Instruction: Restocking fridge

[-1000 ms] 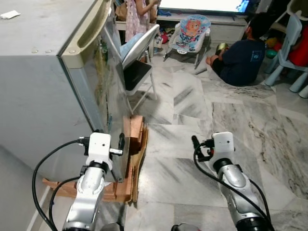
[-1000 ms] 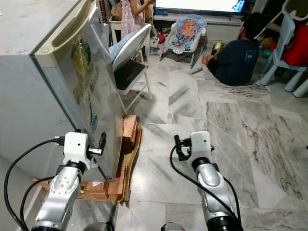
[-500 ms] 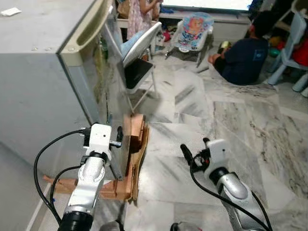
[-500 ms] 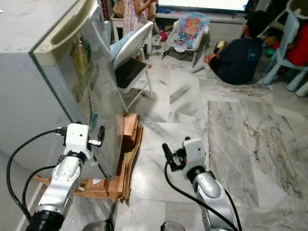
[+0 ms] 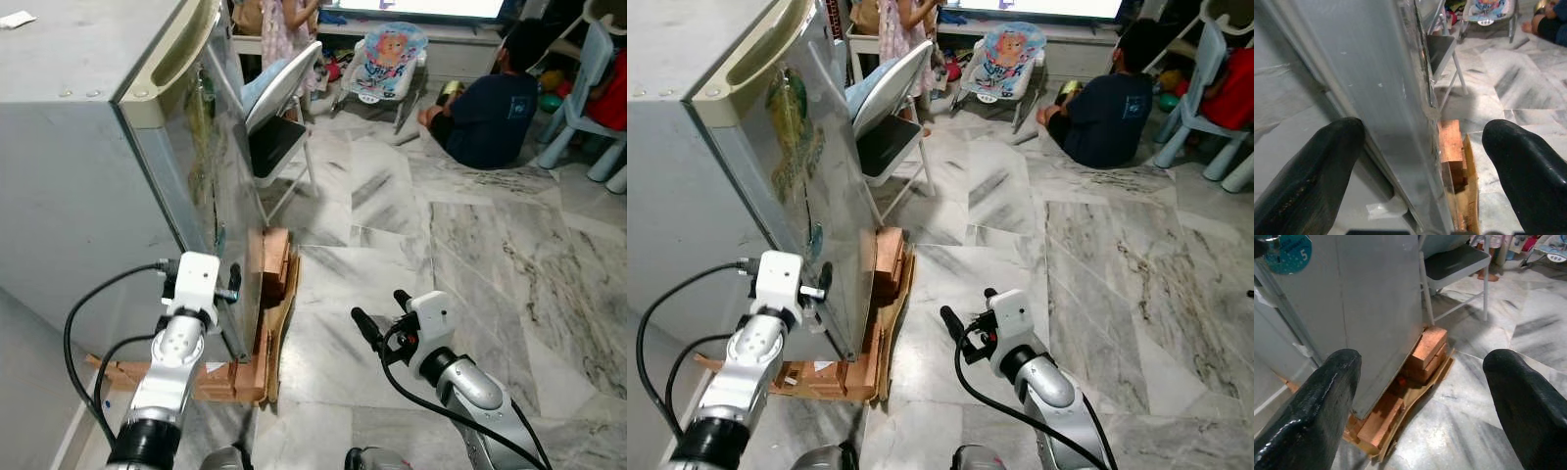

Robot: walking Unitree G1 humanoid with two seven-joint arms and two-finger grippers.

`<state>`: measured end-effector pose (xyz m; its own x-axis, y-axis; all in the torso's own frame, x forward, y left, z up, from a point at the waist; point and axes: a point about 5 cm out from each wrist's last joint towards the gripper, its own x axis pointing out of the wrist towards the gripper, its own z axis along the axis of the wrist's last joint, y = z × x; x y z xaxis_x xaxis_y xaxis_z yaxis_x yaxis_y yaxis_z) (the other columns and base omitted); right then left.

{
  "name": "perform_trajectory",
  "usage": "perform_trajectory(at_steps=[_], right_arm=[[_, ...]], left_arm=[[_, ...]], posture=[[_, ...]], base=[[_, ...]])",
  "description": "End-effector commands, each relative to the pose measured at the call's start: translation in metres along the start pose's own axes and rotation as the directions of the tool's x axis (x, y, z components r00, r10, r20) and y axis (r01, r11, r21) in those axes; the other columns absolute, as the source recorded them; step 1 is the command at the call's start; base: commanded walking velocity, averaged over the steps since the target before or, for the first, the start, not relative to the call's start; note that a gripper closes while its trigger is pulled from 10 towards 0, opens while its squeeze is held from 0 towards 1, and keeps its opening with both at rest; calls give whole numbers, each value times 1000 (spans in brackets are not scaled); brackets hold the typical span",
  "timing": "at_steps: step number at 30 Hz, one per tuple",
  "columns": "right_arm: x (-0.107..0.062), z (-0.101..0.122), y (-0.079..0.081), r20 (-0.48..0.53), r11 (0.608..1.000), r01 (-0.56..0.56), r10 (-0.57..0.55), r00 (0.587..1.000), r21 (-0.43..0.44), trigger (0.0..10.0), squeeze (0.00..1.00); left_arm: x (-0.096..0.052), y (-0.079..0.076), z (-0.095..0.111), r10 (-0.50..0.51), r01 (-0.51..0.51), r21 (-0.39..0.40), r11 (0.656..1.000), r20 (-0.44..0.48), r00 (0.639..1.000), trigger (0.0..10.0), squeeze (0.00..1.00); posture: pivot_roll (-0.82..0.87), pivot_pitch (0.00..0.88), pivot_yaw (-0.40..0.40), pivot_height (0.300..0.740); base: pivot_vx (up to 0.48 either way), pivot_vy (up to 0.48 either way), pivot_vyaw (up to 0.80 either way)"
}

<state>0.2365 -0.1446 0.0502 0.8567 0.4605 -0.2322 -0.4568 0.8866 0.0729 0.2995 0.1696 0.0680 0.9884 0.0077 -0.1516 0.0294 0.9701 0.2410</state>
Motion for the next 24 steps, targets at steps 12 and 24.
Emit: perform_trajectory(at_steps=[12, 24], right_arm=[[-17, -11, 7, -73, 992, -124, 125, 989, 16, 10000, 0], [-33, -32, -1, -161, 990, -141, 141, 977, 11, 10000, 0]], left_arm=[[17, -40, 54, -179, 171, 55, 984, 198, 964, 10000, 0], [-5, -163, 144, -533, 572, 48, 819, 433, 727, 10000, 0]], posture=[[-66, 82, -8, 740], [-82, 72, 4, 740]], base=[[0, 0, 0], [0, 0, 0]])
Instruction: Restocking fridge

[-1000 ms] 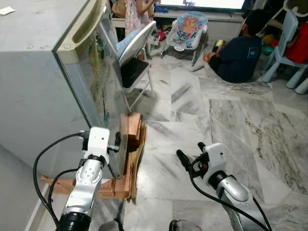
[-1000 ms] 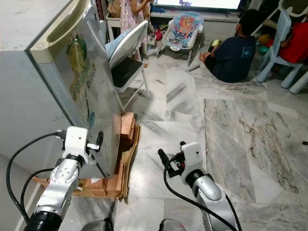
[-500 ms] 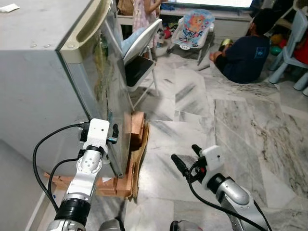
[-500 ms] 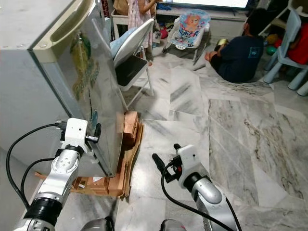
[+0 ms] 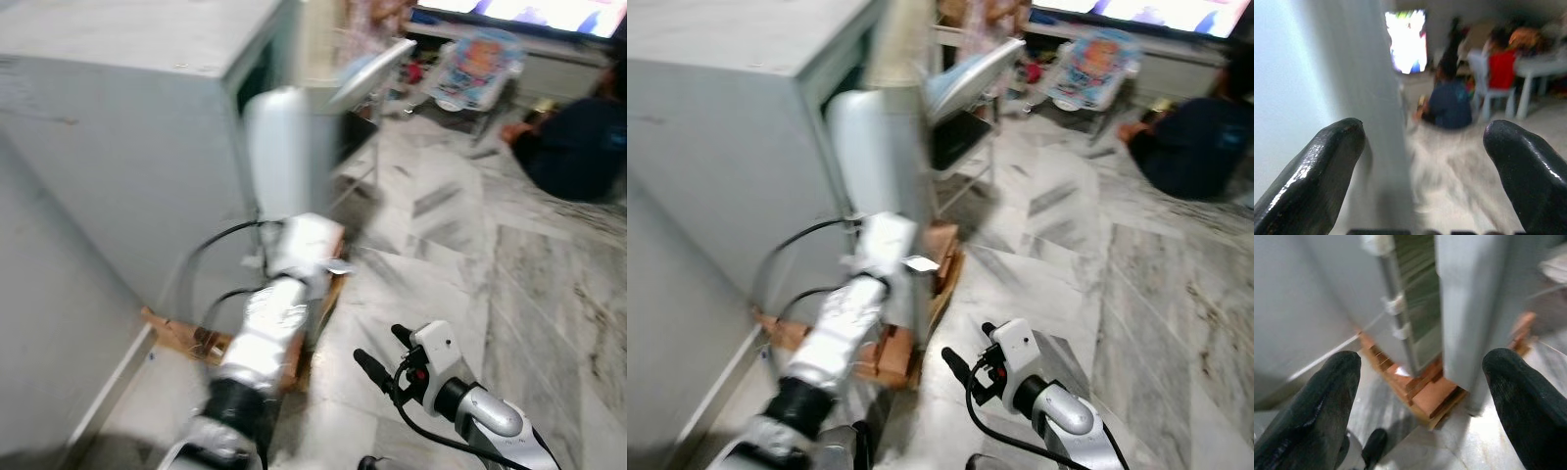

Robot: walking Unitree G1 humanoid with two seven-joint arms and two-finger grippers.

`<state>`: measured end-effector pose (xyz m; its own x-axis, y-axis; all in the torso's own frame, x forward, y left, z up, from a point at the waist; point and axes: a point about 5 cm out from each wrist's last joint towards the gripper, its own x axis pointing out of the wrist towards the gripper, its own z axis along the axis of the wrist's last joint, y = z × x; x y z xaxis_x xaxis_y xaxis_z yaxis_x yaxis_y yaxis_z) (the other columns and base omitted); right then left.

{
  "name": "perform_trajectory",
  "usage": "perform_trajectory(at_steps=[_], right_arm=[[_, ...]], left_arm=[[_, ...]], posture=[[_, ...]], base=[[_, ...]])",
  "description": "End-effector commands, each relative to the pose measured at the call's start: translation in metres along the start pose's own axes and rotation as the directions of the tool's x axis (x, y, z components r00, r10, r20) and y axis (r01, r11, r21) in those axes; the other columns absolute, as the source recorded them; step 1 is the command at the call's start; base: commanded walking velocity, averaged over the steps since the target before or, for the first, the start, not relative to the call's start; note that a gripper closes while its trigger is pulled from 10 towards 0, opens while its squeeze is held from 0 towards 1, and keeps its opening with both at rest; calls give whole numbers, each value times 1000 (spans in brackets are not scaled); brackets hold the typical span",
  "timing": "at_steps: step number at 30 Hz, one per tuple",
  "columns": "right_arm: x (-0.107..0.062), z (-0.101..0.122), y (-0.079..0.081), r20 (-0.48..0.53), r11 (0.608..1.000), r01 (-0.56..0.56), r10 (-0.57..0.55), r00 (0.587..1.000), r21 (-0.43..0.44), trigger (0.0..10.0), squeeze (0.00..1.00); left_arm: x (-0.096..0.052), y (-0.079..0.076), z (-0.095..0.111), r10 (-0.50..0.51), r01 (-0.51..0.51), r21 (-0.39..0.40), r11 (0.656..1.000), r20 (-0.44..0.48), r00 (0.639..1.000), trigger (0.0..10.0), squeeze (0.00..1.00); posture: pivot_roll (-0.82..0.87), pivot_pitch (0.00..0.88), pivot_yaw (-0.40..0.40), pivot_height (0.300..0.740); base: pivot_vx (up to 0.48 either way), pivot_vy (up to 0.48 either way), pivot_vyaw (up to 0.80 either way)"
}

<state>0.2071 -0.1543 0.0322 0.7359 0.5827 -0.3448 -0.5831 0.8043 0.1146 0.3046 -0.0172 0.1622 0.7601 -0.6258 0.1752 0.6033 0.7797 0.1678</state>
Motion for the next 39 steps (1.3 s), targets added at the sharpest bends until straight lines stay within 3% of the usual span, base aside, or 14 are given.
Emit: perform_trajectory(at_steps=[1, 4, 7, 9, 11, 12, 13, 16, 18, 21, 23, 24, 39], right_arm=[[-7, -8, -3, -28, 1000, 15, -14, 1000, 7, 10000, 0], [-7, -9, -3, -27, 1000, 19, -19, 999, 7, 10000, 0], [-7, -10, -4, -25, 1000, 23, -23, 999, 0, 10000, 0], [-7, -10, -5, -18, 1000, 30, -30, 999, -5, 10000, 0], [-1, 0, -14, 61, 995, 96, -94, 994, -19, 10000, 0], [-1, 0, -14, 61, 995, 96, -94, 994, -19, 10000, 0], [1, 8, -19, 97, 990, 140, -137, 986, -32, 10000, 0], [5, 25, -26, 165, 976, 212, -203, 965, -42, 10000, 0], [6, 35, -32, 201, 964, 261, -249, 948, -39, 10000, 0], [7, 44, -35, 231, 955, 294, -279, 932, -36, 10000, 0], [7, 49, -38, 254, 948, 318, -300, 920, -32, 10000, 0], [8, 53, -41, 273, 938, 346, -328, 905, -21, 10000, 0], [17, 62, -44, 303, 916, 401, -380, 874, -8, 10000, 0]], left_arm=[[8, 8, 1, 45, -46, -11, 999, -13, 999, 10000, 0], [-12, 48, -10, 196, -197, -6, 980, -47, 979, 10000, 0], [-32, 70, -19, 269, -271, -19, 962, -76, 960, 10000, 0], [-39, 77, -23, 292, -295, -20, 955, -90, 952, 10000, 0], [-61, 87, -37, 345, -348, 6, 938, -144, 927, 10000, 0], [-61, 87, -37, 345, -348, 6, 938, -144, 927, 10000, 0], [-70, 90, -43, 371, -373, 20, 928, -165, 914, 10000, 0], [-90, 96, -54, 426, -407, 129, 904, -204, 881, 10000, 0], [-105, 98, -60, 469, -460, 92, 883, -231, 853, 10000, 0], [-118, 100, -64, 497, -488, 100, 867, -248, 832, 10000, 0], [-127, 101, -68, 511, -500, 114, 859, -267, 817, 10000, 0], [-135, 103, -72, 533, -508, 162, 846, -287, 796, 10000, 0], [-136, 104, -67, 560, -532, 174, 829, -275, 781, 10000, 0]], posture=[[-82, 72, 4, 740], [-79, 72, 8, 740], [-70, 72, 9, 740], [-61, 71, 11, 740], [-60, 67, 13, 740], [-60, 67, 13, 740], [-62, 67, 16, 740], [-74, 62, 22, 740], [-77, 59, 23, 740], [-80, 55, 25, 740], [-80, 55, 25, 740], [-80, 55, 25, 740], [-63, 50, 25, 740]], base=[[0, 0, 0], [0, 0, 0], [0, 0, 0], [0, 0, 0], [0, 0, 0], [0, 0, 0], [0, 0, 0], [0, 0, 0], [0, 0, 0], [0, -82, 0], [0, -337, 0], [0, -330, 0], [0, -379, 0]])
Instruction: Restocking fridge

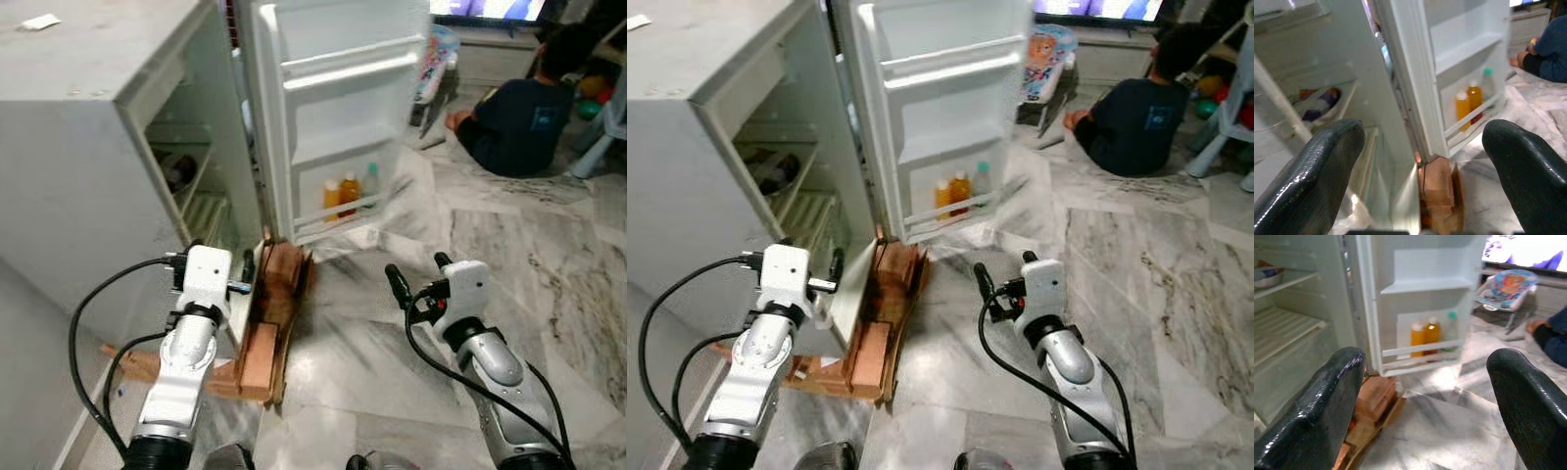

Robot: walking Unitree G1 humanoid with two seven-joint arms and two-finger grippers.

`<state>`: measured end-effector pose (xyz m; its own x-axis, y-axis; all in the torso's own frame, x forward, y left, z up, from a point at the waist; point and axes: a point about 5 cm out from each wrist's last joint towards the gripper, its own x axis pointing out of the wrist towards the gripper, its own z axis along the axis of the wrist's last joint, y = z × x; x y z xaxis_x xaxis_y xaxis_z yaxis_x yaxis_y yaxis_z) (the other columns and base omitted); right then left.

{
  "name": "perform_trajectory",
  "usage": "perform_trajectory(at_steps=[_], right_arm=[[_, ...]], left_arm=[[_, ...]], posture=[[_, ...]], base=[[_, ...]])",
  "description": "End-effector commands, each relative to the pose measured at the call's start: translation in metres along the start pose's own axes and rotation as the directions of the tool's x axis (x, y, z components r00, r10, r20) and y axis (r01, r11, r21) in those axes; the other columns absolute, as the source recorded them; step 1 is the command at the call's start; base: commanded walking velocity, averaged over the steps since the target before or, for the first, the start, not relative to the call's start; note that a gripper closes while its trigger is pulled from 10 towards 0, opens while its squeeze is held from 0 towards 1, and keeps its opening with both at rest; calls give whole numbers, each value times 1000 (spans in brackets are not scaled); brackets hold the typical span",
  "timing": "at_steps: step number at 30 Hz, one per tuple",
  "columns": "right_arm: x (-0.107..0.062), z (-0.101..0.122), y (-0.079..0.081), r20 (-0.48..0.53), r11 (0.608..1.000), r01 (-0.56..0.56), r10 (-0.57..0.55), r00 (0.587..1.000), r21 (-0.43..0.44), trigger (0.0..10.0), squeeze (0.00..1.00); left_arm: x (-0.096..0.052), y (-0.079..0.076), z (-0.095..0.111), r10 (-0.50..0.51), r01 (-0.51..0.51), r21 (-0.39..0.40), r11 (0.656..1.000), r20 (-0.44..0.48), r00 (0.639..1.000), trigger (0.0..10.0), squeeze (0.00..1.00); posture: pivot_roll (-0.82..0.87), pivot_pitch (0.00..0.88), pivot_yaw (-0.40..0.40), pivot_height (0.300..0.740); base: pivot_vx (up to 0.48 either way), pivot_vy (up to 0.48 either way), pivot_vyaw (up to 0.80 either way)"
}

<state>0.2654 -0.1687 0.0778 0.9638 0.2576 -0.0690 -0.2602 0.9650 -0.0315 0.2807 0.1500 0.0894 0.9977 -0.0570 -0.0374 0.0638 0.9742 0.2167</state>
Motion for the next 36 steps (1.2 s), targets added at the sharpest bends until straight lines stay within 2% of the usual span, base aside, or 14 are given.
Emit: perform_trajectory(at_steps=[1, 5, 15, 25, 28, 32, 36], right_arm=[[0, 1, -3, 7, 1000, 20, -20, 1000, -8, 10000, 0], [1, 2, -2, 11, 1000, 20, -19, 1000, -7, 10000, 0], [2, 3, -1, 18, 1000, 23, -23, 1000, -6, 10000, 0], [5, 3, 1, 22, 1000, 20, -20, 1000, 0, 10000, 0], [6, 4, 1, 24, 1000, 18, -18, 1000, -3, 10000, 0], [11, 12, 0, 52, 1000, 20, -19, 998, -15, 10000, 0], [15, 16, 1, 64, 1000, 26, -25, 998, -10, 10000, 0]], left_arm=[[-1, 1, 1, 11, -11, -7, 1000, 1, 1000, 10000, 0], [-2, 0, 2, 9, -9, -8, 1000, 7, 1000, 10000, 0], [-3, -5, 0, 2, -2, 0, 1000, -9, 1000, 10000, 0], [-3, -6, 0, -8, 8, 25, 1000, -13, 1000, 10000, 0], [-7, -4, -3, 4, -3, 40, 999, -27, 1000, 10000, 0], [-26, 9, -7, 49, -47, 46, 998, -58, 997, 10000, 0], [-37, 17, -13, 81, -78, 48, 996, -70, 994, 10000, 0]], posture=[[-63, 50, 25, 740], [-63, 50, 25, 740], [-62, 55, 28, 740], [-46, 63, 29, 740], [-26, 77, 39, 740], [-17, 92, 49, 740], [-27, 92, 40, 740]], base=[[0, -405, 0], [62, -400, 0], [327, -343, 0], [411, -151, 0], [420, 0, -519], [420, 0, -531], [420, 0, -528]])
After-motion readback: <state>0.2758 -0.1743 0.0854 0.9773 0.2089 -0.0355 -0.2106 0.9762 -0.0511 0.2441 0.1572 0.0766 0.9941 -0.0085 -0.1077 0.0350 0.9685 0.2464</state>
